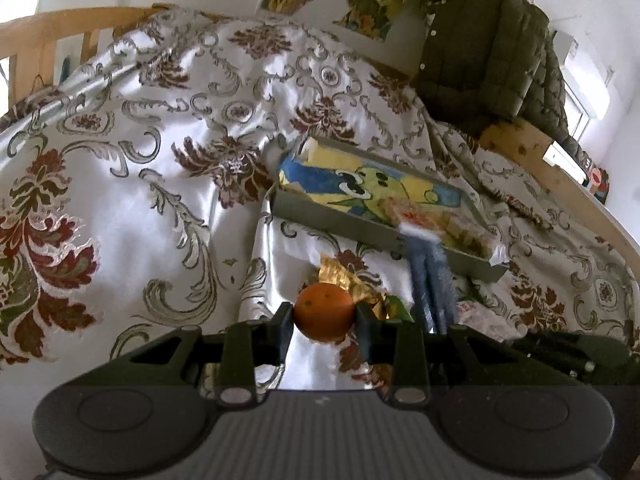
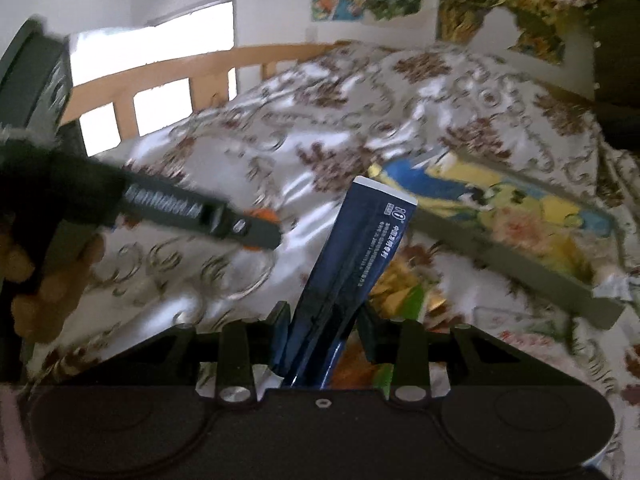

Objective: Organize snacks
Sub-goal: 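Carry the orange and blue packet over the frog tray with both grippers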

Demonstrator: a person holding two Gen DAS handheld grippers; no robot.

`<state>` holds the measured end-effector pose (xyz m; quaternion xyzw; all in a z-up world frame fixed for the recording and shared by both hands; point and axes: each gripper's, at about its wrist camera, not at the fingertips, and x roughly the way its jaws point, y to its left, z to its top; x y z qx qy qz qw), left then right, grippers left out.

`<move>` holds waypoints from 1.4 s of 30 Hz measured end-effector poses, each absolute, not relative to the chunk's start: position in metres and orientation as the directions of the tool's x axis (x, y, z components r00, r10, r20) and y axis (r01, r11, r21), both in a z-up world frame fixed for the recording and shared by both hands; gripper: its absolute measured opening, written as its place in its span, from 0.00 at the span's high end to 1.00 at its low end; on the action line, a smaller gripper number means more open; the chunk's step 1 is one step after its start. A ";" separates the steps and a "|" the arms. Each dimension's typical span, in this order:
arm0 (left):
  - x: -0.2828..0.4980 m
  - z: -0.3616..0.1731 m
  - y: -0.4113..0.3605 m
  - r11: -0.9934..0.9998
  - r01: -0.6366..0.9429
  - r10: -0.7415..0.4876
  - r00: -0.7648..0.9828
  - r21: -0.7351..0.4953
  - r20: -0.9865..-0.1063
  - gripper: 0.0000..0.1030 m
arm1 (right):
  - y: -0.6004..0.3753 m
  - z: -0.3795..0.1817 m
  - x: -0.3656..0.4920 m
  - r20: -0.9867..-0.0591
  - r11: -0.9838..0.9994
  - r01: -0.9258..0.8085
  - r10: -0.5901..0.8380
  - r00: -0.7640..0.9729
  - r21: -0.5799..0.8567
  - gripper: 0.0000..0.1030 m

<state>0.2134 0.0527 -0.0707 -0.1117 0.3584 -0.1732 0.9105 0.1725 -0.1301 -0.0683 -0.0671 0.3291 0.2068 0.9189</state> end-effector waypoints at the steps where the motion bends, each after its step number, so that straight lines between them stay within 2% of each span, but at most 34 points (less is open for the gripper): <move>1: 0.212 -0.071 0.050 0.915 0.237 -0.395 0.687 -0.325 -0.610 0.64 | -0.134 -0.067 0.175 -0.625 0.911 -0.412 0.326 0.709 0.007 0.63; 12: 0.251 -0.063 0.018 0.907 0.236 -0.409 0.699 -0.350 -0.587 0.64 | -0.178 -0.050 0.208 -0.557 0.943 -0.328 0.243 0.794 -0.056 0.63; 18: 0.310 -0.055 -0.025 0.890 0.262 -0.438 0.719 -0.373 -0.539 0.64 | -0.231 -0.040 0.262 -0.505 0.977 -0.214 0.187 0.843 0.005 0.63; 23: 0.360 -0.064 -0.066 0.886 0.272 -0.448 0.709 -0.375 -0.544 0.64 | -0.274 -0.040 0.308 -0.470 0.992 -0.116 0.124 0.874 0.045 0.63; 29: 0.400 -0.086 -0.101 0.891 0.233 -0.434 0.688 -0.390 -0.581 0.64 | -0.305 -0.065 0.350 -0.506 0.993 -0.039 0.090 0.858 0.111 0.63; 42: 0.423 -0.117 -0.124 0.947 0.150 -0.311 0.649 -0.284 -0.695 0.64 | -0.295 -0.109 0.380 -0.577 0.997 -0.049 0.070 0.814 0.052 0.65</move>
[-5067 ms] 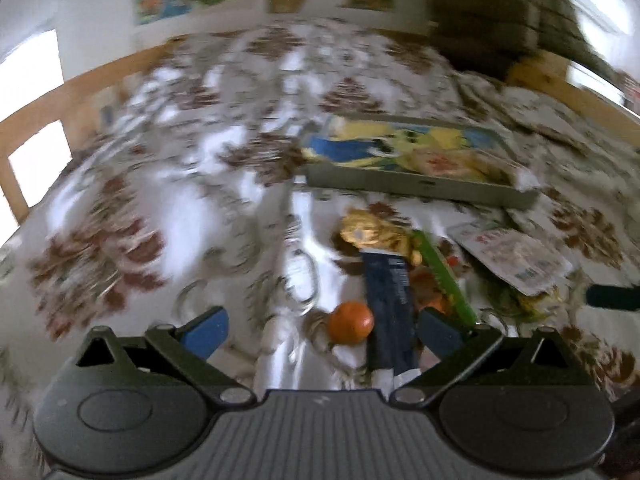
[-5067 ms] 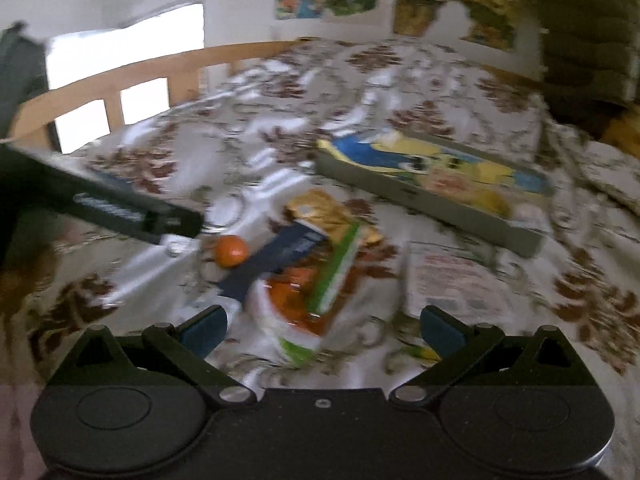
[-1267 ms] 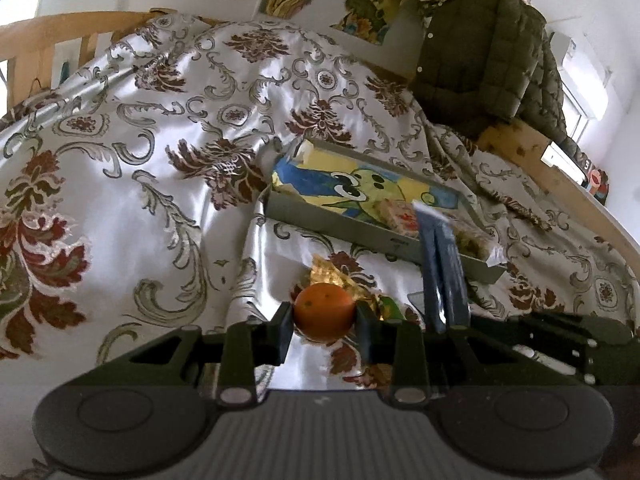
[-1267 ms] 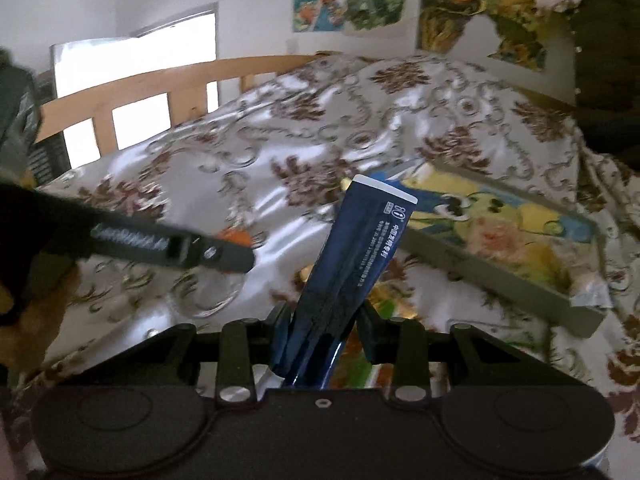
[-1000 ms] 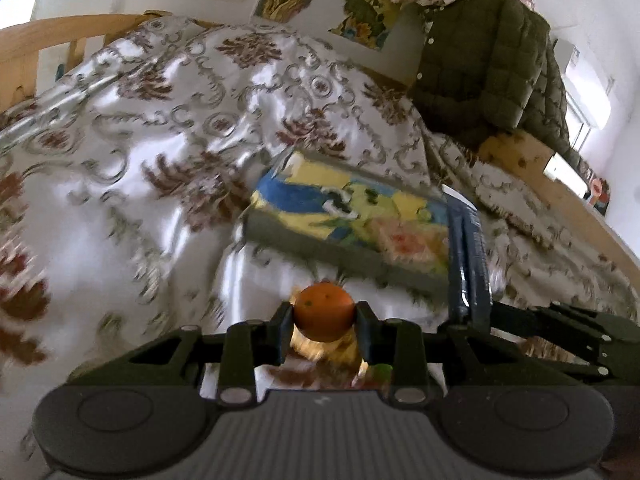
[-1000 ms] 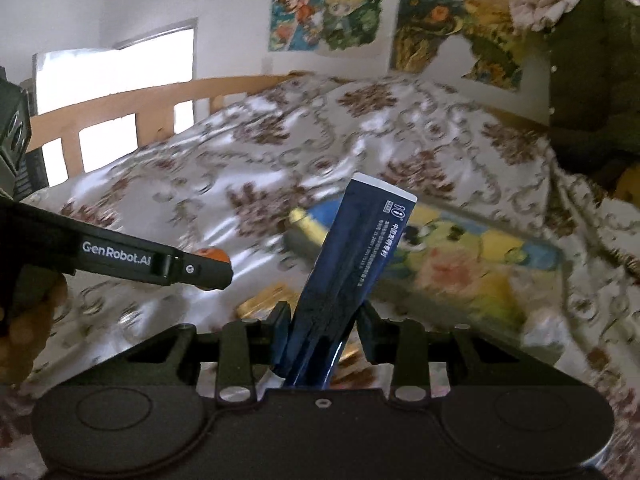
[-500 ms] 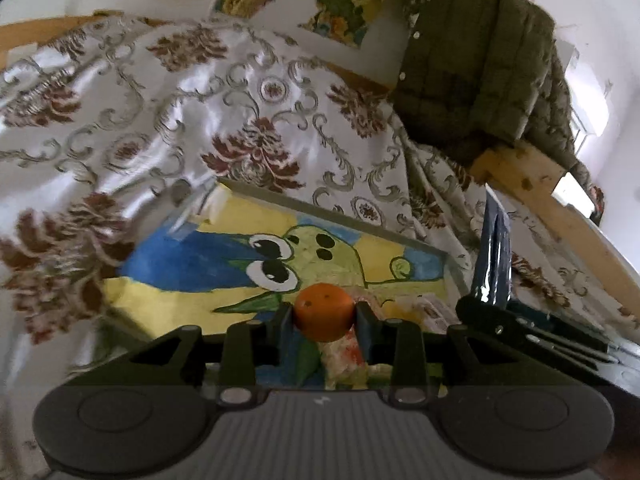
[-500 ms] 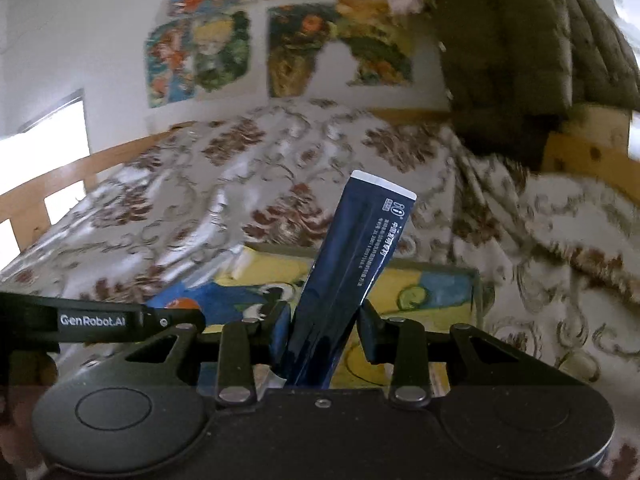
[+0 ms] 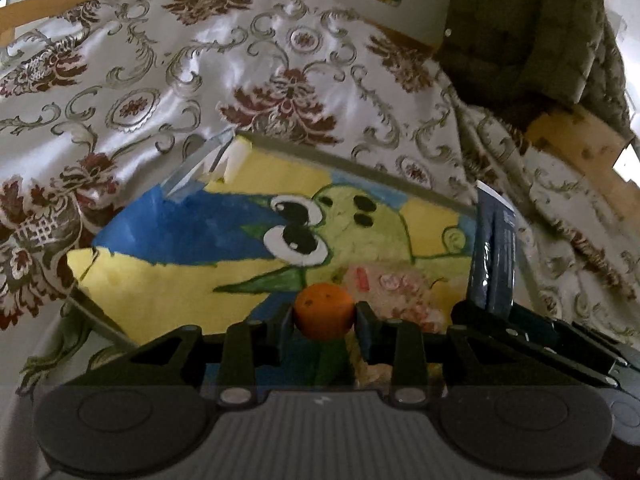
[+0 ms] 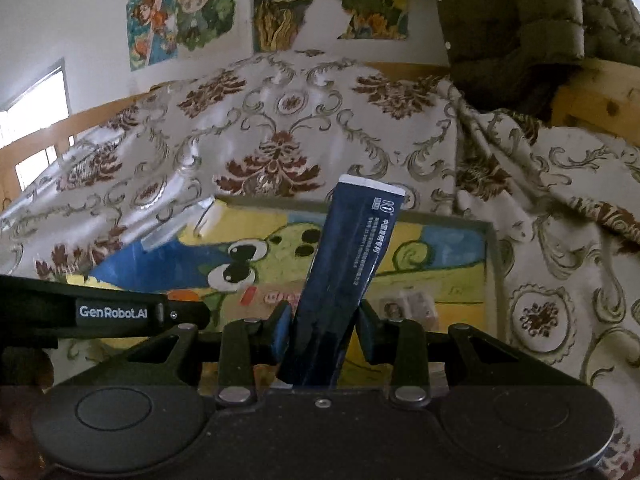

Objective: Organize snacks
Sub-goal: 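Carry the orange and blue packet over the frog tray with both grippers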

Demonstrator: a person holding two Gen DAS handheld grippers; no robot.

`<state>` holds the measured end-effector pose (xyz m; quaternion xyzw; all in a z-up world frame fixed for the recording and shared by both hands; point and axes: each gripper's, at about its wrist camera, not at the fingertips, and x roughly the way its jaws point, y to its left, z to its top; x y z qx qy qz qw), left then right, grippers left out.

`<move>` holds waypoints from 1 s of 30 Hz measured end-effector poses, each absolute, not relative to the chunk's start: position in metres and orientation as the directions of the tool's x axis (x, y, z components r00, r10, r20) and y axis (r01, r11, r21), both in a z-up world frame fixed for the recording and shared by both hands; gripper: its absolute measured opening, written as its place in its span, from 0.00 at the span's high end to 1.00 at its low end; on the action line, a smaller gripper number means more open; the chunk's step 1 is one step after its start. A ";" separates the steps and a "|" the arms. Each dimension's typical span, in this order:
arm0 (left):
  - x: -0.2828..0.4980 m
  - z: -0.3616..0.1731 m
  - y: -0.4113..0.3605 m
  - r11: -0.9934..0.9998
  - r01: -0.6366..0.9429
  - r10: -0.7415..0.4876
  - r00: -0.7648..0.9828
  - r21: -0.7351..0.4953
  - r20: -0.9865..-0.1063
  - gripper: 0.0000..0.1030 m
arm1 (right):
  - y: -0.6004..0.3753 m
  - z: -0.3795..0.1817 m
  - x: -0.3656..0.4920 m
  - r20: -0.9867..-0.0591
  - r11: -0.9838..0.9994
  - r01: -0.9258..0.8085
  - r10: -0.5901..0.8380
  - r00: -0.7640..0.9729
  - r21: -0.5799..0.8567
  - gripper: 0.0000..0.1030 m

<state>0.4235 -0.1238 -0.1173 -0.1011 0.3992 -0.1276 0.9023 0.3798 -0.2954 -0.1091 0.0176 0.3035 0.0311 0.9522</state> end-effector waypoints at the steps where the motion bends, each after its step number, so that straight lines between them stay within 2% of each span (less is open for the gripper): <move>1: 0.423 -0.118 -0.125 0.949 0.149 -0.306 0.645 -0.278 -0.700 0.64 | -0.295 -0.110 0.380 -0.580 0.998 -0.049 0.069 0.812 0.051 0.65; 15: 0.420 -0.120 -0.125 0.958 0.120 -0.276 0.631 -0.261 -0.725 0.61 | -0.297 -0.109 0.377 -0.592 0.997 -0.058 0.079 0.802 0.054 0.60; 17: 0.418 -0.118 -0.122 0.958 0.107 -0.273 0.633 -0.267 -0.724 0.55 | -0.296 -0.108 0.376 -0.591 0.997 -0.060 0.076 0.803 0.048 0.58; 20: 0.412 -0.112 -0.116 0.955 0.097 -0.276 0.647 -0.282 -0.711 0.50 | -0.295 -0.101 0.371 -0.578 0.997 -0.063 0.074 0.813 0.038 0.49; 22: 0.407 -0.106 -0.111 0.955 0.089 -0.269 0.662 -0.284 -0.700 0.42 | -0.296 -0.094 0.367 -0.565 0.997 -0.063 0.073 0.822 0.037 0.44; 24: 0.401 -0.097 -0.106 0.955 0.082 -0.263 0.682 -0.286 -0.682 0.35 | -0.297 -0.086 0.362 -0.550 0.998 -0.057 0.068 0.833 0.037 0.34; 28: 0.388 -0.077 -0.093 0.954 0.058 -0.242 0.726 -0.293 -0.644 0.18 | -0.302 -0.068 0.349 -0.514 0.998 -0.037 0.057 0.856 0.050 0.23; 30: 0.379 -0.066 -0.086 0.954 0.050 -0.232 0.747 -0.296 -0.623 0.14 | -0.306 -0.058 0.341 -0.497 0.998 -0.022 0.048 0.867 0.059 0.16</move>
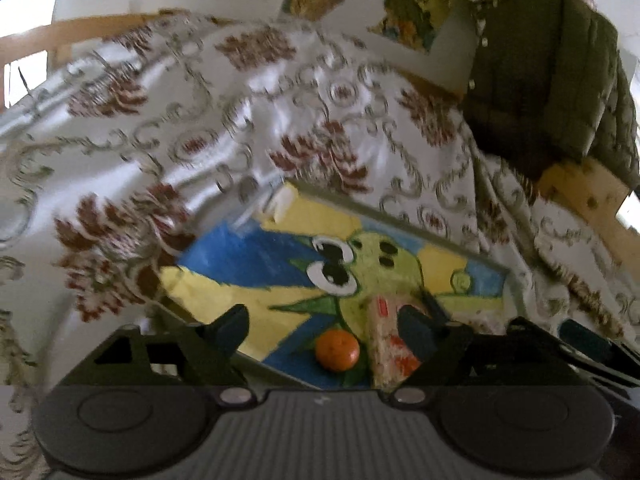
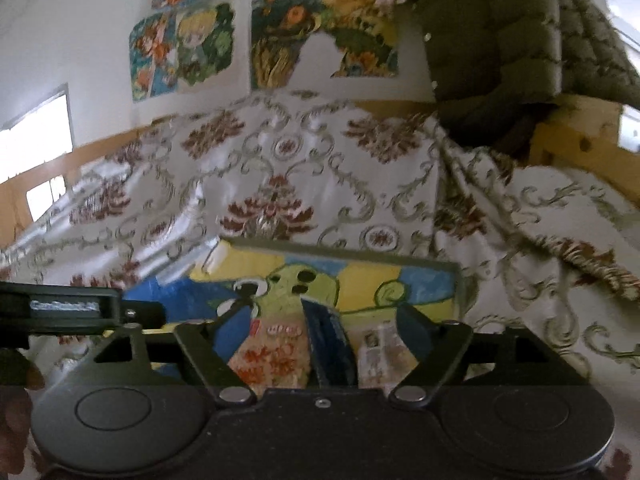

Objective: Organize snacks
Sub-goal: 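Carry the orange and blue packet over the frog tray with both grippers, then open both grippers to drop the orange and blue packet into the tray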

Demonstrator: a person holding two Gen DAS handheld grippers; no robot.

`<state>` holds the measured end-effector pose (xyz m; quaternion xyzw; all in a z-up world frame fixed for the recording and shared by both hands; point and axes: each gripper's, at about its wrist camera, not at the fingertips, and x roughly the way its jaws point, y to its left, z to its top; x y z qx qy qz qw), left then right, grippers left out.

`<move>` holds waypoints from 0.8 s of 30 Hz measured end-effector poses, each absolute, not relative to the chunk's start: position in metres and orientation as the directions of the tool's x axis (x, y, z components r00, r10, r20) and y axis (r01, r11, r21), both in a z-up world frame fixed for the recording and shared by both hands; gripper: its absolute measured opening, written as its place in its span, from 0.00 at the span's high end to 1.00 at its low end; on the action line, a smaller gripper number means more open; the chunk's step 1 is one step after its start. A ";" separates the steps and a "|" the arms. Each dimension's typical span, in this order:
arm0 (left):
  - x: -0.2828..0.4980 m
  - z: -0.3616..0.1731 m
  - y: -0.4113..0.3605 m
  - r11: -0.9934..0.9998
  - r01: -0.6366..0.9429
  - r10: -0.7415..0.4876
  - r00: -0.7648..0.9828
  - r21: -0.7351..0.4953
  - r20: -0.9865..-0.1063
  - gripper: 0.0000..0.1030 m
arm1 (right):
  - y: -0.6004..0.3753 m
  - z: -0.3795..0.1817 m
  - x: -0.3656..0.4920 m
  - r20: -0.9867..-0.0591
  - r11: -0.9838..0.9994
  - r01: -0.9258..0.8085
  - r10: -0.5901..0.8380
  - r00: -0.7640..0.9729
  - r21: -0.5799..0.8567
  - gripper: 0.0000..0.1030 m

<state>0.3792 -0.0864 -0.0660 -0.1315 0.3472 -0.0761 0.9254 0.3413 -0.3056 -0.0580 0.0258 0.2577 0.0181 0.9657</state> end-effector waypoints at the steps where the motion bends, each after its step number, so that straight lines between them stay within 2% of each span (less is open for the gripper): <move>1: 0.375 -0.061 -0.084 0.955 0.047 -0.225 0.757 -0.293 -0.614 0.10 | -0.308 -0.052 0.336 -0.483 0.998 -0.014 0.044 0.874 0.065 0.14; 3: 0.364 -0.050 -0.079 0.960 0.043 -0.206 0.781 -0.277 -0.590 0.05 | -0.311 -0.041 0.326 -0.457 0.998 0.000 0.030 0.889 0.067 0.06; 7: 0.338 -0.029 -0.072 0.966 0.051 -0.184 0.824 -0.254 -0.536 0.00 | -0.316 -0.018 0.305 -0.413 0.998 0.014 0.015 0.911 0.067 0.01; 16: 0.271 -0.001 -0.062 0.972 0.062 -0.161 0.879 -0.229 -0.449 0.00 | -0.311 0.015 0.243 -0.349 0.998 0.026 -0.002 0.937 0.064 0.01; 24: 0.213 0.013 -0.057 0.977 0.089 -0.165 0.893 -0.195 -0.419 0.00 | -0.302 0.027 0.185 -0.329 0.997 0.034 -0.012 0.944 0.063 0.01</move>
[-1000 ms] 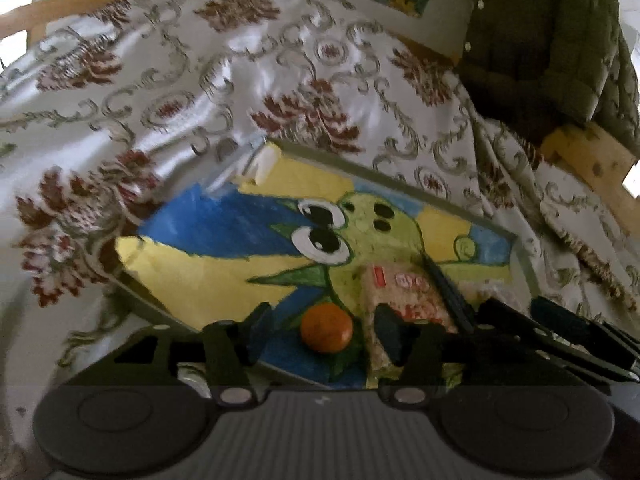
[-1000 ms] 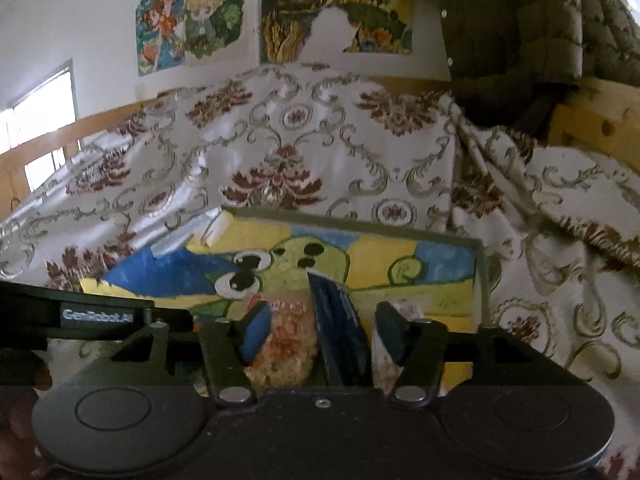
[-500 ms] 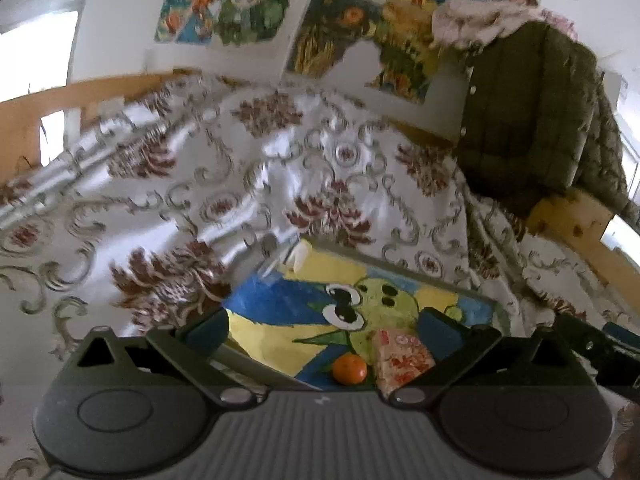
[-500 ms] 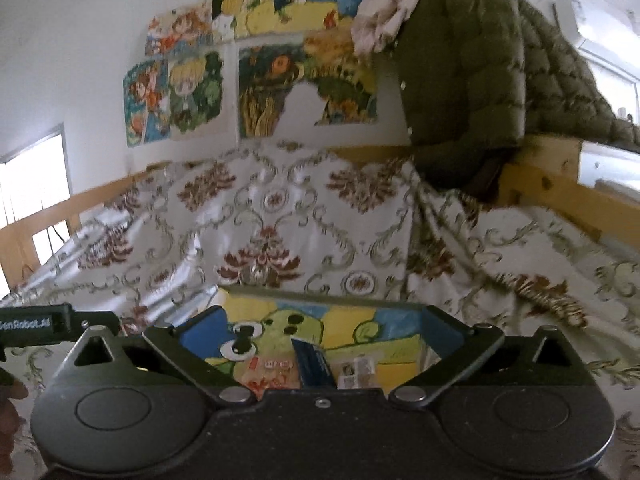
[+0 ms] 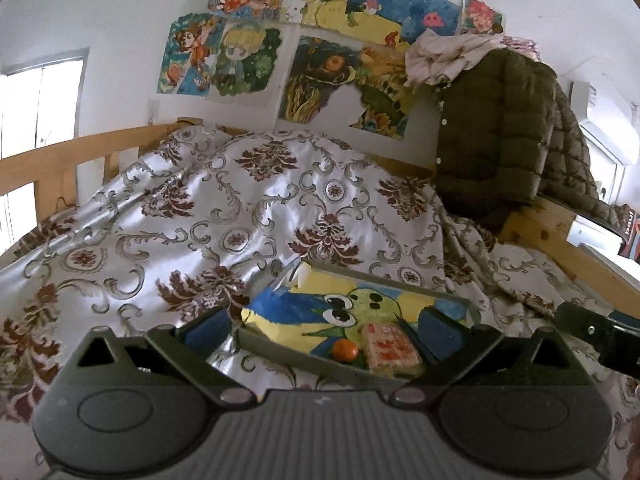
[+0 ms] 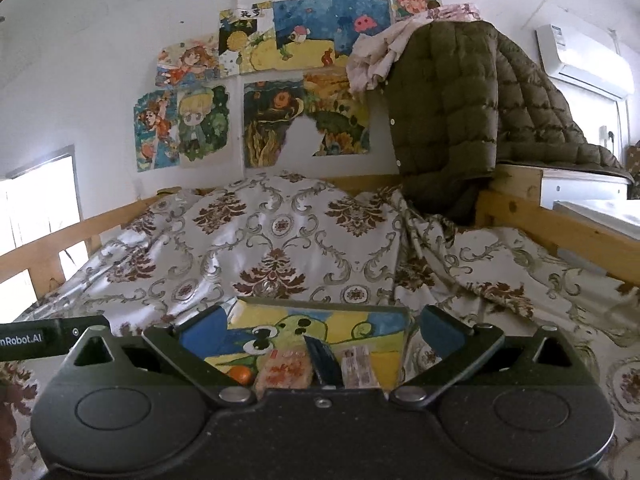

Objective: Organize snacks
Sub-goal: 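Open both grippers to drop the orange and blue packet into the tray, then withdraw both grippers from the tray back toward the remaining snacks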

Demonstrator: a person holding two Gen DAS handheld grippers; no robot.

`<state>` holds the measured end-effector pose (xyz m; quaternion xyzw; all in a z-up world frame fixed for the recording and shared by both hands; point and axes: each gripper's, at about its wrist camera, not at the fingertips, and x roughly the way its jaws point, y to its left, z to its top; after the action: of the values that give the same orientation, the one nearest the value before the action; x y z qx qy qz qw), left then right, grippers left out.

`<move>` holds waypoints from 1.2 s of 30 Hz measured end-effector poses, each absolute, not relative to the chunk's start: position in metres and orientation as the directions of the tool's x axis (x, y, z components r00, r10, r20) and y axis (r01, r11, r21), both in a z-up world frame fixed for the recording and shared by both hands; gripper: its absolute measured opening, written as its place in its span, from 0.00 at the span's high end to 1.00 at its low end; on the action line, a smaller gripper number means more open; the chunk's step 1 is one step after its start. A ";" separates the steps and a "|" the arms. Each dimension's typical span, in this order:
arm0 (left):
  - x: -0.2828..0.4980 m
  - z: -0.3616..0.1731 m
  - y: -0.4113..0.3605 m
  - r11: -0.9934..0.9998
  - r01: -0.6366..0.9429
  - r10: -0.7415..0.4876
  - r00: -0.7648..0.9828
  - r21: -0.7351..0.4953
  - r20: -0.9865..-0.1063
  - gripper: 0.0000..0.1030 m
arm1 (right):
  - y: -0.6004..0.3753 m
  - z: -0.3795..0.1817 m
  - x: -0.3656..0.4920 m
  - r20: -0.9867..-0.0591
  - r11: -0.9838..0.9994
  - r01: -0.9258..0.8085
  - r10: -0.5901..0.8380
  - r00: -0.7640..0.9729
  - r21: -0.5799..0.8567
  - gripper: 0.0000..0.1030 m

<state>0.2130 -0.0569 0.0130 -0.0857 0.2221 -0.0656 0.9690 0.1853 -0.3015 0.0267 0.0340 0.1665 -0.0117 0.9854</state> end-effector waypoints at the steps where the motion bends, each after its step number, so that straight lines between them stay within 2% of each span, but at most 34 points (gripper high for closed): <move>1: 0.206 0.013 -0.055 0.977 0.091 -0.166 0.893 -0.195 -0.419 0.00 | -0.300 0.027 0.178 -0.327 0.998 0.036 -0.014 0.945 0.059 0.01; 10: 0.148 0.008 -0.042 0.983 0.092 -0.151 0.892 -0.156 -0.426 0.00 | -0.289 0.020 0.117 -0.336 0.997 0.059 -0.040 0.941 0.048 0.01; 19: 0.104 -0.005 -0.033 0.991 0.091 -0.127 0.888 -0.102 -0.441 0.00 | -0.274 0.005 0.078 -0.417 0.997 0.063 -0.034 0.908 0.055 0.01; 26: 0.083 -0.026 -0.023 0.994 0.062 -0.099 0.852 -0.089 -0.514 0.00 | -0.259 -0.009 0.059 -0.499 0.994 0.101 -0.072 0.863 0.033 0.01; 32: 0.076 -0.045 -0.016 0.997 0.018 -0.063 0.798 -0.080 -0.599 0.00 | -0.253 -0.026 0.060 -0.614 0.988 0.154 -0.128 0.779 -0.011 0.01; 36: 0.075 -0.051 -0.018 0.998 0.022 -0.057 0.773 -0.062 -0.632 0.00 | -0.250 -0.032 0.062 -0.645 0.990 0.140 -0.125 0.754 -0.029 0.01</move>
<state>0.0745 -0.0180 -0.0515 -0.0255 0.3362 -0.0210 0.9412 0.0620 -0.2504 -0.0324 0.0105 0.3434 -0.0708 0.9365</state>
